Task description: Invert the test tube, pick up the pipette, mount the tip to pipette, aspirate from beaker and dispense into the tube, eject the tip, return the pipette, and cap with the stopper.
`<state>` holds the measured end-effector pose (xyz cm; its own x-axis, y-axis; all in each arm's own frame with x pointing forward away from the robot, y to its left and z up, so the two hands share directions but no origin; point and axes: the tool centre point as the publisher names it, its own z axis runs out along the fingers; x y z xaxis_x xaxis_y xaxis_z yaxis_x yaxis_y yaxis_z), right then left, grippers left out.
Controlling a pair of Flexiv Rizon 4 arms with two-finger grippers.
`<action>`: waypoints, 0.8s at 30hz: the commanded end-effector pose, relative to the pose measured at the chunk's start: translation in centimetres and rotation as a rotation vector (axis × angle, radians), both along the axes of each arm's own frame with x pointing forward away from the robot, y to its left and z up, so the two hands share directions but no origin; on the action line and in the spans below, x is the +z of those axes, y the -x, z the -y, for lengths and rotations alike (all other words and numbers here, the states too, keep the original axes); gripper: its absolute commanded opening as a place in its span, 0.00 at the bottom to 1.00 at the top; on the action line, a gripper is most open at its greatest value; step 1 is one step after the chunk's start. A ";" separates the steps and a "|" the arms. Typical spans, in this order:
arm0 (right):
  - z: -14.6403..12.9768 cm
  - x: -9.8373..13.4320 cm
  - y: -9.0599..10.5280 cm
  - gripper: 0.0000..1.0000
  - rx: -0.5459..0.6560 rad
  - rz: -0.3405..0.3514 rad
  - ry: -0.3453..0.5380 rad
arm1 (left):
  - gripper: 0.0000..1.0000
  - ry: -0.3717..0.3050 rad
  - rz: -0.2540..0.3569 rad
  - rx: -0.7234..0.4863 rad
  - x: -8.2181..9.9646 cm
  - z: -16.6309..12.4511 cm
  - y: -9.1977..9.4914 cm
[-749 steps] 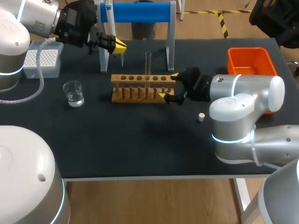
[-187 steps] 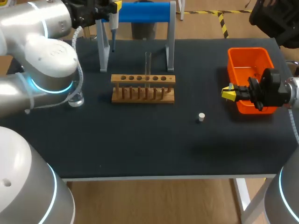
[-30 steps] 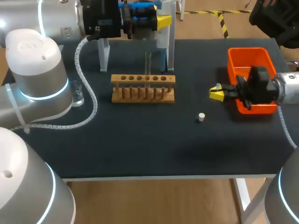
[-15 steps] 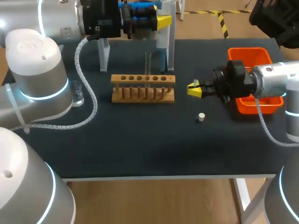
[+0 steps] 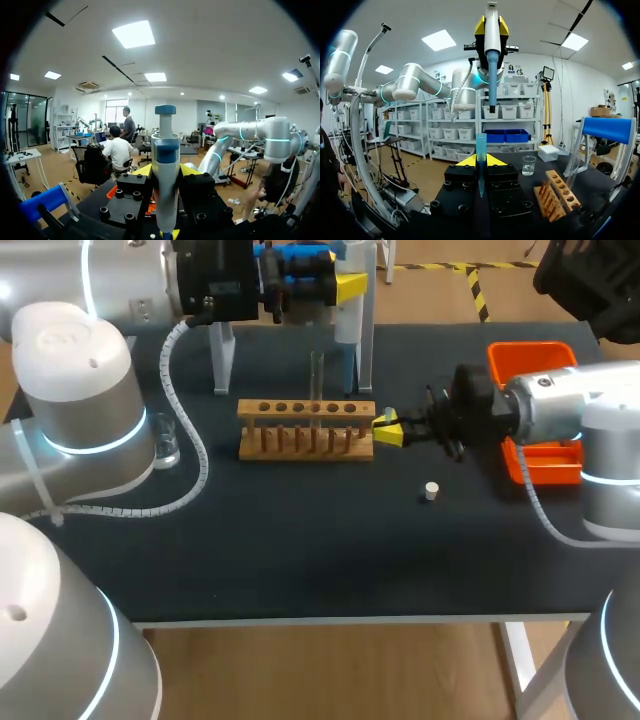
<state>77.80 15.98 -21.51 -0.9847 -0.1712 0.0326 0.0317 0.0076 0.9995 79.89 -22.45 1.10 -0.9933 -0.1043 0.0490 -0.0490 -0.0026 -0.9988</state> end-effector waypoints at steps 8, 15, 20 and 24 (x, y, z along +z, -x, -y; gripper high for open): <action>-2.8 0.5 -0.4 0.00 0.025 -0.004 -0.008 | 0.00 0.004 0.002 0.001 -0.1 0.0 0.0; -3.7 0.7 -0.3 0.00 0.036 -0.004 -0.008 | 0.00 0.004 0.002 0.001 -0.1 0.0 0.0; -4.1 0.5 -0.3 0.00 0.041 -0.006 -0.005 | 0.00 0.004 0.002 0.001 -0.1 0.0 0.0; -4.4 0.6 -0.3 0.00 0.043 -0.009 -0.006 | 0.00 0.004 0.002 0.001 -0.1 0.0 0.0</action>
<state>77.98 20.12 -20.84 -0.9767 -0.2111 0.0397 0.0401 0.0026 0.9992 79.89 -22.45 1.10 -0.9933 -0.1043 0.0490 -0.0489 -0.0027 -0.9988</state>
